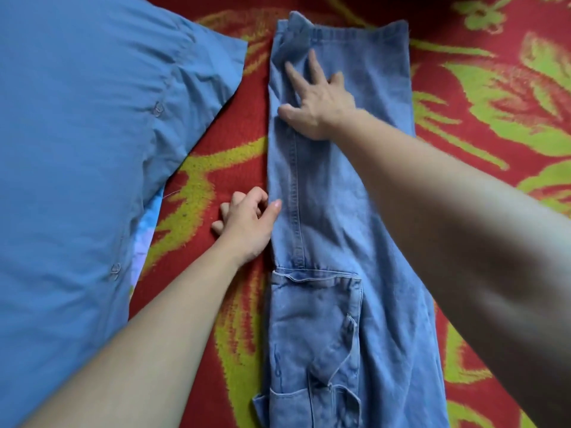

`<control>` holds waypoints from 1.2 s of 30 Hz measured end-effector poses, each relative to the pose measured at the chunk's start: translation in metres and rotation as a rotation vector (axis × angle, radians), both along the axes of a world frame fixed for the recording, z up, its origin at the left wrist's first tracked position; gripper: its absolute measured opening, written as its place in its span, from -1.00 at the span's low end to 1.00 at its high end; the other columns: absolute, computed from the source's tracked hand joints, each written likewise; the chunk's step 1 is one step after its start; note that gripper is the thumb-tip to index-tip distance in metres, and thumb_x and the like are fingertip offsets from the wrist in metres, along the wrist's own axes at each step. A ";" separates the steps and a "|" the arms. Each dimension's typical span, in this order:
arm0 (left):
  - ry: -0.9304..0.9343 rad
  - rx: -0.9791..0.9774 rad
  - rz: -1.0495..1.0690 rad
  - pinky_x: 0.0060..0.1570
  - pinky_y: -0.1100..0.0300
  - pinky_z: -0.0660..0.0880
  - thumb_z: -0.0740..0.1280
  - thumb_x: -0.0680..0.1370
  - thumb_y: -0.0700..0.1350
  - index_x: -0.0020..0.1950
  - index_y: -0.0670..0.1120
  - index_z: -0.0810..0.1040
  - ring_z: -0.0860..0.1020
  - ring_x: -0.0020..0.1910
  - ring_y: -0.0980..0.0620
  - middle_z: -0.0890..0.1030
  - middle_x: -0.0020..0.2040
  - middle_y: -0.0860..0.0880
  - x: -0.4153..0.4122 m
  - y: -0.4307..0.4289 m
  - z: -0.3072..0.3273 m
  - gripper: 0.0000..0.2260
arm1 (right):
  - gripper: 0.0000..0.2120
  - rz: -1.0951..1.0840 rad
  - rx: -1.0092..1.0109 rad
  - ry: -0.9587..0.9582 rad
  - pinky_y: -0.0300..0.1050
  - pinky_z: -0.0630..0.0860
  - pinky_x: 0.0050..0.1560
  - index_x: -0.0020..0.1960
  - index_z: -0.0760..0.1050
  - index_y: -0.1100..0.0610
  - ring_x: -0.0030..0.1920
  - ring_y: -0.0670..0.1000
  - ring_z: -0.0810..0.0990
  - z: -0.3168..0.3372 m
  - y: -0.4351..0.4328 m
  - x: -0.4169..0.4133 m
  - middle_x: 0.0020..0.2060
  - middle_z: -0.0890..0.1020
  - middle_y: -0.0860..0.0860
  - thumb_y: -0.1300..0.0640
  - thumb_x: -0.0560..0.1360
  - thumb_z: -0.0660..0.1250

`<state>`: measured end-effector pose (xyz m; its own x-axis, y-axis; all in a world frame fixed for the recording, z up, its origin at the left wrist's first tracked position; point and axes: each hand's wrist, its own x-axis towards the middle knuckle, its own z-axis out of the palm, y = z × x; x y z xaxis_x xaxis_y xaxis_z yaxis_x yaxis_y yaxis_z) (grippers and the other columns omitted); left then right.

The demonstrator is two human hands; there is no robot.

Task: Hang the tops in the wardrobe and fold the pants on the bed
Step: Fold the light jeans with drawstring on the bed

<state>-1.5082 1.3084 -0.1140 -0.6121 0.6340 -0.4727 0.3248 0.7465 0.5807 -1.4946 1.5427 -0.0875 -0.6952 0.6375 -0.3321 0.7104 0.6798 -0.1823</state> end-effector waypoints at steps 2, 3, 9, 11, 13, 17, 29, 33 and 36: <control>0.034 -0.003 -0.001 0.06 0.03 0.16 0.21 0.59 0.17 -0.13 0.05 0.35 0.31 0.08 -0.06 0.37 -0.03 0.01 0.003 0.002 -0.002 -0.77 | -0.13 -0.020 -0.077 -0.091 0.25 0.16 0.45 0.60 -0.17 -0.21 0.52 0.42 0.01 0.007 0.012 -0.011 0.61 -0.19 0.01 -0.38 0.41 0.12; 0.051 -0.004 0.003 0.07 0.01 0.17 0.22 0.59 0.17 -0.13 0.06 0.35 0.31 0.09 -0.07 0.37 -0.02 0.00 0.004 0.003 -0.002 -0.77 | -0.11 -0.029 -0.108 -0.107 0.25 0.09 0.49 0.60 -0.17 -0.20 0.53 0.43 -0.04 0.010 0.014 -0.013 0.61 -0.19 0.03 -0.37 0.39 0.14; 0.095 -0.019 -0.015 0.15 -0.06 0.21 0.20 0.59 0.19 -0.09 0.07 0.34 0.34 0.14 -0.14 0.39 0.04 -0.05 0.007 0.004 -0.003 -0.78 | -0.35 -0.032 -0.133 0.190 -0.01 0.13 0.52 0.59 0.14 0.17 0.56 0.23 0.11 0.016 -0.044 0.060 0.58 0.03 0.26 0.00 0.57 0.25; 0.102 -0.039 -0.027 0.19 -0.08 0.21 0.17 0.60 0.21 -0.04 0.08 0.35 0.34 0.18 -0.15 0.42 0.10 -0.08 0.009 0.005 -0.003 -0.78 | -0.45 -0.040 -0.031 0.342 0.02 0.20 0.50 0.51 0.29 0.26 0.53 0.26 0.22 0.016 -0.082 0.107 0.53 0.14 0.34 0.10 0.57 0.26; 0.058 -0.024 0.014 0.27 -0.08 0.19 0.14 0.61 0.22 0.07 0.05 0.37 0.34 0.25 -0.14 0.46 0.18 -0.07 0.007 0.006 -0.001 -0.74 | -0.53 -0.134 0.085 0.481 0.10 0.24 0.47 0.43 0.40 0.29 0.49 0.31 0.28 0.016 -0.119 0.154 0.48 0.24 0.36 0.13 0.56 0.28; -0.087 0.178 0.301 0.16 0.11 0.37 0.10 0.61 0.26 0.05 -0.02 0.33 0.52 0.16 -0.11 0.62 0.03 -0.09 0.003 -0.006 0.007 -0.65 | -0.43 -0.382 0.164 0.437 0.13 0.09 0.51 0.51 0.29 0.23 0.54 0.28 0.16 0.013 -0.188 0.240 0.53 0.16 0.31 -0.02 0.59 0.27; 0.008 -0.075 0.500 -0.18 0.09 0.22 0.04 0.66 0.17 -0.12 -0.09 0.40 0.52 -0.05 -0.25 0.53 -0.20 -0.15 0.226 -0.268 0.041 -0.62 | 0.00 -0.824 -0.202 0.111 0.12 0.23 0.39 0.55 0.13 0.19 0.40 0.21 0.29 0.035 -0.391 0.419 0.40 0.32 0.19 -0.40 0.37 0.37; -0.087 -0.281 0.392 -0.11 0.03 0.31 0.07 0.59 0.31 -0.16 -0.12 0.41 0.52 0.00 -0.24 0.56 -0.13 -0.17 0.305 -0.337 0.052 -0.50 | -0.52 -0.968 -0.382 0.143 0.08 0.40 0.14 0.38 0.33 0.11 0.25 0.24 0.48 0.030 -0.421 0.466 0.21 0.53 0.17 -0.18 0.60 0.21; -0.151 -0.289 0.442 -0.08 0.03 0.35 0.16 0.50 0.40 -0.10 -0.14 0.45 0.52 -0.03 -0.19 0.57 -0.09 -0.14 0.338 -0.349 0.059 -0.42 | -0.57 -0.959 -0.453 0.148 0.06 0.40 0.07 0.37 0.35 0.07 0.22 0.23 0.53 0.030 -0.435 0.480 0.21 0.57 0.15 -0.18 0.65 0.07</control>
<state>-1.1700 0.9598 -0.0548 -0.7022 0.1632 -0.6930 -0.1272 0.9290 0.3477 -1.0144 1.1077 -0.0573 -0.0220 0.7775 -0.6285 0.8621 -0.3036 -0.4058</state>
